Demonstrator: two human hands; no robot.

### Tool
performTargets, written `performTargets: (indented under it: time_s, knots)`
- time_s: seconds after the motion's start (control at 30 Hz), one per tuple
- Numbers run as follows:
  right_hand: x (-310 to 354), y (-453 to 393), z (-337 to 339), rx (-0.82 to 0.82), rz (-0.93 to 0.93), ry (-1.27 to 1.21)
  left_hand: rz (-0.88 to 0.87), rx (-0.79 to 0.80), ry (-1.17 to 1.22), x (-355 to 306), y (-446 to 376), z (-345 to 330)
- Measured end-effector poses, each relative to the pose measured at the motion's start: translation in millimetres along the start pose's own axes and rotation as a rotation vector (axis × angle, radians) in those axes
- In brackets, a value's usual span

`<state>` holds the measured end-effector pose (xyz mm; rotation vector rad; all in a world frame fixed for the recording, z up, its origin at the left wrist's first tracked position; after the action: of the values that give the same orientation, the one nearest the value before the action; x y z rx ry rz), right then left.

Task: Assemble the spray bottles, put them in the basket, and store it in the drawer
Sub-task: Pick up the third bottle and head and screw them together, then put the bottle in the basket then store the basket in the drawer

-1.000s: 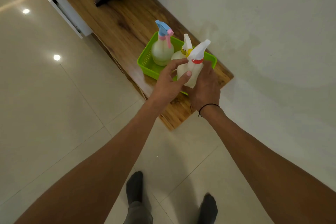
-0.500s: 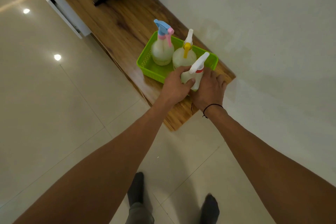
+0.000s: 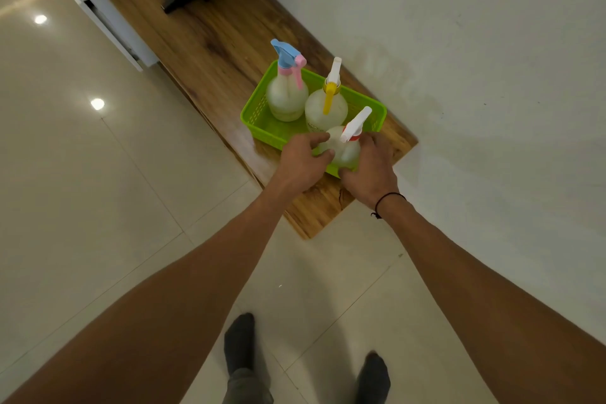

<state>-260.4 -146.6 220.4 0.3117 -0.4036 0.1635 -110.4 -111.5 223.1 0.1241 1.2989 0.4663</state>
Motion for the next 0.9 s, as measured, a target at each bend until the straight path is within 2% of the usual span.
performTargets:
  time_s: [0.13,0.23,0.27,0.33,0.4,0.47,0.57,0.7,0.9]
  knots:
    - [-12.7,2.4,12.8,-0.164,-0.017,-0.236,-0.008,-0.216,0.111,9.1,5.2,26.6]
    - [-19.5,-6.4,16.8,-0.244,-0.188,-0.428,0.054,-0.407,0.137,23.5,6.7,44.5]
    - [-22.2,-13.4,14.5,-0.218,-0.3,-0.508,0.113,-0.47,0.154,31.3,6.6,48.9]
    - [-26.5,-26.8,3.7,-0.061,-0.527,-0.603,0.276,-0.555,0.24,48.7,5.2,53.7]
    - [-23.7,-34.7,-2.7,0.133,-0.616,-0.596,0.454,-0.542,0.366,64.4,2.8,51.0]
    - [-16.1,-36.5,-6.6,0.278,-0.641,-0.649,0.568,-0.429,0.505,71.8,-1.9,39.5]
    - [0.4,-38.2,-15.8,0.407,-0.583,-0.654,0.594,-0.276,0.646,73.5,-9.1,27.3]
    - [20.6,-33.4,-35.6,0.379,-0.576,-0.682,0.527,-0.297,0.653,81.0,-13.1,46.5]
    - [79.2,-28.1,-67.7,0.329,-0.538,-0.721,0.492,-0.294,0.6,102.6,-15.6,115.8]
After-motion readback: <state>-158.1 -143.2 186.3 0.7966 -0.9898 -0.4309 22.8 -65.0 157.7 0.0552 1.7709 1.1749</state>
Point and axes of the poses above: each hand's wrist, its own y-axis away from the middle knuckle, its own z-axis out of the back of the hand, x = y × z, the point moved 6 cm from there along -y, towards the middle knuckle, and after that the axes turned 10 degrees about y, right-handed, at the moved point
